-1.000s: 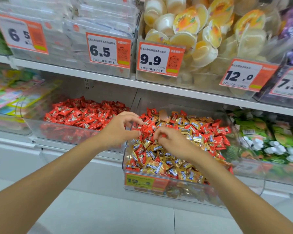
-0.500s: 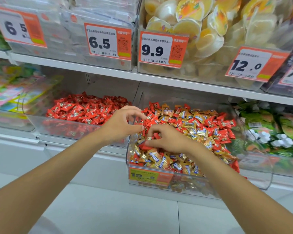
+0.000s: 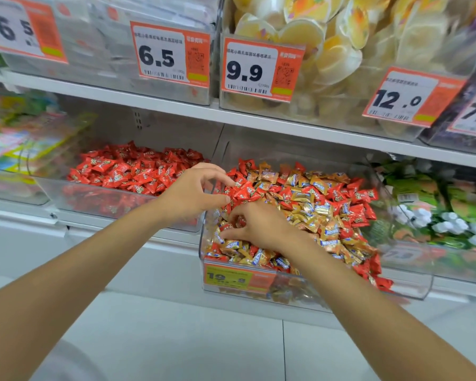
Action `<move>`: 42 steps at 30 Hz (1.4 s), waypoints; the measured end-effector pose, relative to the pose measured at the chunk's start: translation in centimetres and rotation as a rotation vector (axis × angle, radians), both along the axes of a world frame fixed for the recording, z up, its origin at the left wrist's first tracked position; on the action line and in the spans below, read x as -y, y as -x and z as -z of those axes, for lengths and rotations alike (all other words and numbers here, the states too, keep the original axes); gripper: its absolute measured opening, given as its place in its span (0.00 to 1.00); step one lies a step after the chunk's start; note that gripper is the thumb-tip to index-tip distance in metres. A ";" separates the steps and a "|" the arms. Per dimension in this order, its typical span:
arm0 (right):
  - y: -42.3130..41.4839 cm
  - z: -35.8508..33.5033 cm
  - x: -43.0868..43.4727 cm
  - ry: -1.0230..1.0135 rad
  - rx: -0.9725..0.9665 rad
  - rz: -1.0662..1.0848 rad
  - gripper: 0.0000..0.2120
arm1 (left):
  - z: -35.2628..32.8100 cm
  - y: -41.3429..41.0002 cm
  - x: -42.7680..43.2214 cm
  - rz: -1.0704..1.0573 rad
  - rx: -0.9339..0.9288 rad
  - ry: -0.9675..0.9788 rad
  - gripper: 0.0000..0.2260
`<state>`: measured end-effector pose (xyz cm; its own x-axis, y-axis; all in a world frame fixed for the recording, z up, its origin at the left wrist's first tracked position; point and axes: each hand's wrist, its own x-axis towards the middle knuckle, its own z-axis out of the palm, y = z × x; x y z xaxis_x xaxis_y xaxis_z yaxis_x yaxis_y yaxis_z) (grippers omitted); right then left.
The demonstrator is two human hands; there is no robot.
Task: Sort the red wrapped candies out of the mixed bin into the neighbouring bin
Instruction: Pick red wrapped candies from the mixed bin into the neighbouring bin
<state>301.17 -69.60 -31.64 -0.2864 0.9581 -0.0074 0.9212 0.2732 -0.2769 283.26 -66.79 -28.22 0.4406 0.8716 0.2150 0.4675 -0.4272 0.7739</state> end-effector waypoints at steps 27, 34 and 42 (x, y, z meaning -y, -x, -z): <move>-9.7 -6.2 6.4 0.145 -0.504 0.274 0.09 | -2.1 -2.2 1.7 -0.137 -0.081 -0.105 0.12; -12.1 -6.8 8.4 0.141 -0.587 0.306 0.09 | -0.1 -8.4 1.3 -0.257 -0.187 -0.001 0.25; -14.8 -5.1 5.2 0.193 -0.612 0.290 0.07 | 4.2 -11.4 -1.7 -0.398 -0.275 0.214 0.38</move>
<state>315.98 -74.78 -26.50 -0.0260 0.9943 -0.1038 0.6126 -0.0662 -0.7876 294.66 -65.04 -32.44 0.0812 0.9947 -0.0632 0.7593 -0.0207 0.6504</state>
